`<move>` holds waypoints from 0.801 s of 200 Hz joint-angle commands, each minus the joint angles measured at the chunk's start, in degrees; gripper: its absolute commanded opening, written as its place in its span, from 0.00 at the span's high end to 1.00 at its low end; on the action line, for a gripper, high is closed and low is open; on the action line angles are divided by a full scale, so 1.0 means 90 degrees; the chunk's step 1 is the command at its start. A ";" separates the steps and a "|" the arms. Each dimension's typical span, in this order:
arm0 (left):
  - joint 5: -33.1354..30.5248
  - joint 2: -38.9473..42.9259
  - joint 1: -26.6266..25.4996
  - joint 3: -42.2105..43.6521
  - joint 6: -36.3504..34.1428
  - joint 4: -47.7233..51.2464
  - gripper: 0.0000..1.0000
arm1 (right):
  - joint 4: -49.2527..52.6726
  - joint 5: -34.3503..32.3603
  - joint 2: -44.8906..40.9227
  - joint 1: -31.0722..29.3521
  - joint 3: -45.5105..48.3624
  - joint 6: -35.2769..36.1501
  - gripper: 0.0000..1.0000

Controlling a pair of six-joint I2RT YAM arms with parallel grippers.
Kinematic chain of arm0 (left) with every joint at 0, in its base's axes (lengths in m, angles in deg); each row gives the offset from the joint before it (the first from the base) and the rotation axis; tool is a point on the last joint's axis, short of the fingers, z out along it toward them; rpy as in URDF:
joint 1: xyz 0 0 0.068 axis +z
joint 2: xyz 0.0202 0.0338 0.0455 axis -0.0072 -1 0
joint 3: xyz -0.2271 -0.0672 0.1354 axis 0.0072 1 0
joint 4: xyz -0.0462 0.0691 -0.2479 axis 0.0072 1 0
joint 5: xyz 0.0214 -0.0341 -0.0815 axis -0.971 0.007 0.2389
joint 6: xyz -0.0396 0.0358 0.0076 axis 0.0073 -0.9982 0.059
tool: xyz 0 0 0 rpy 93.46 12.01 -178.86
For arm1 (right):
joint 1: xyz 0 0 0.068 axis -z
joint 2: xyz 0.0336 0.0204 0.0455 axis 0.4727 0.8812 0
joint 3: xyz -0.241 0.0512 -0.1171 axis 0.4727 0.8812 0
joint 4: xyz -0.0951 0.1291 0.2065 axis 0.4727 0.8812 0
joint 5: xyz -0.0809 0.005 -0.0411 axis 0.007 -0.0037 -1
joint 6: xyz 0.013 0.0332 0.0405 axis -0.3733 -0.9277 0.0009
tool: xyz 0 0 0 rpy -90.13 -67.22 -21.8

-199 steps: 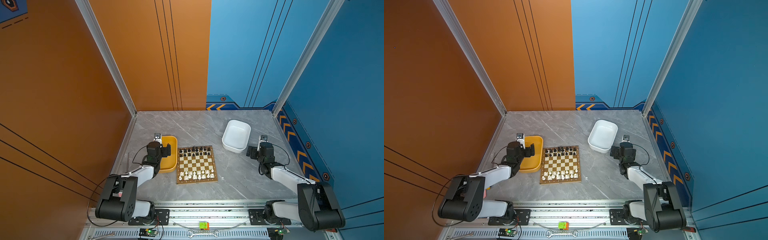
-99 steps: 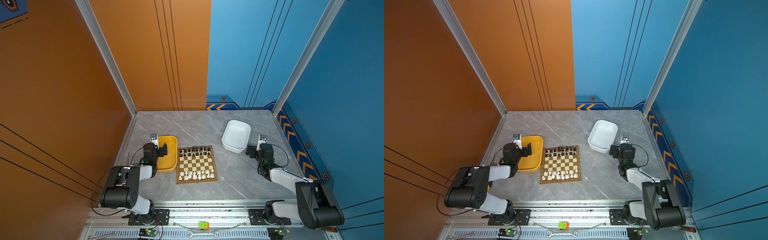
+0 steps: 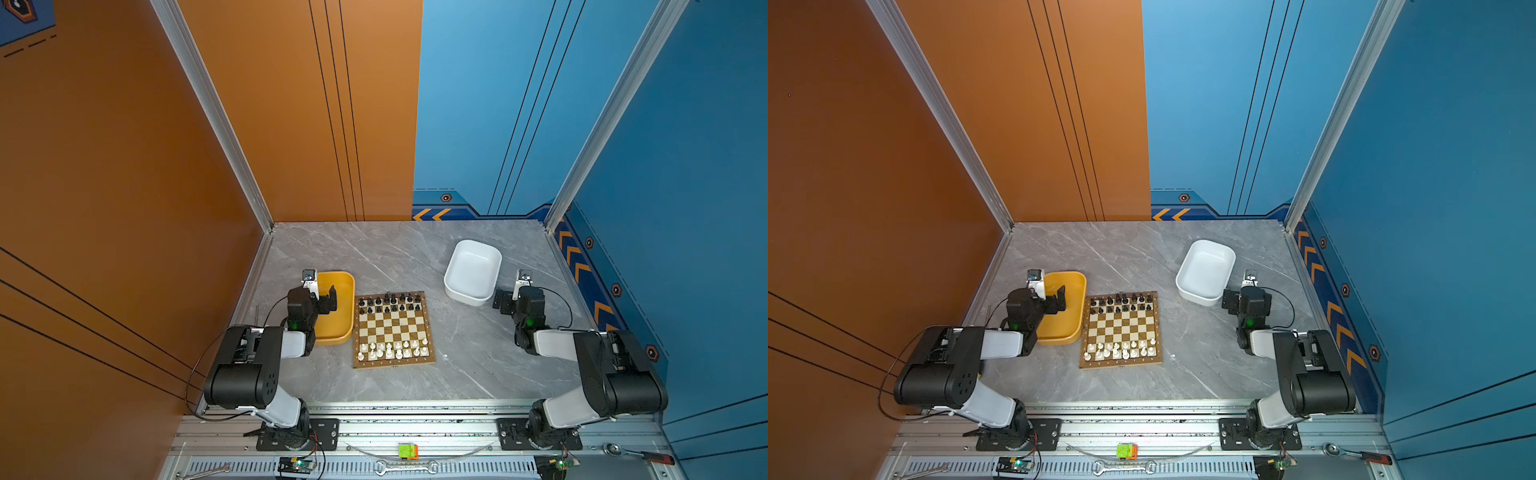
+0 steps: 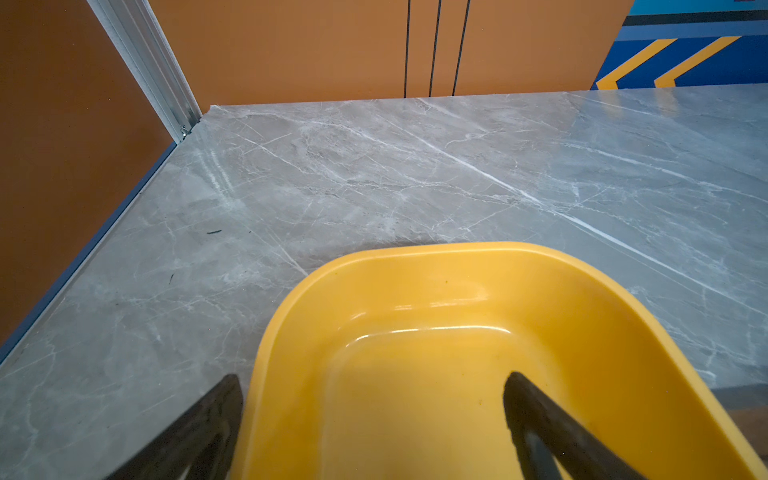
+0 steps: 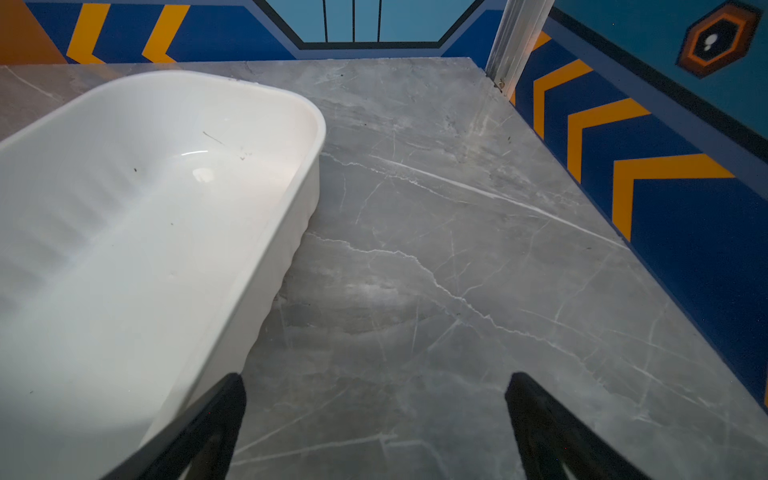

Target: Set up the chess pieces on the board

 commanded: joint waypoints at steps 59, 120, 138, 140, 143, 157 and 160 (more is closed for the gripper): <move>0.0147 -0.0053 0.0028 0.0039 0.0019 -0.0156 0.02 | -0.0914 0.0272 0.0140 0.0098 0.0206 -0.0003 0.00; -0.0136 -0.0025 -0.0118 0.0063 -0.0077 -0.0156 0.03 | -0.0925 0.0256 0.0140 0.0104 0.0216 -0.0001 0.00; -0.0136 -0.0029 -0.0112 0.0062 -0.0077 -0.0155 0.02 | -0.0922 0.0274 0.0144 0.0104 0.0216 0.0000 0.00; -0.0131 -0.0033 -0.0113 0.0065 -0.0077 -0.0155 0.02 | -0.0920 0.0280 0.0134 0.0107 0.0216 -0.0008 0.00; -0.0133 -0.0030 -0.0109 0.0066 -0.0076 -0.0163 0.02 | -0.0925 0.0291 0.0139 0.0113 0.0217 -0.0010 0.00; -0.0126 -0.0024 -0.0104 0.0060 -0.0077 -0.0156 0.02 | -0.0919 0.0286 0.0138 0.0114 0.0209 -0.0010 0.00; -0.0126 -0.0029 -0.0104 0.0057 -0.0071 -0.0155 0.02 | -0.0917 0.0285 0.0139 0.0114 0.0212 -0.0010 0.00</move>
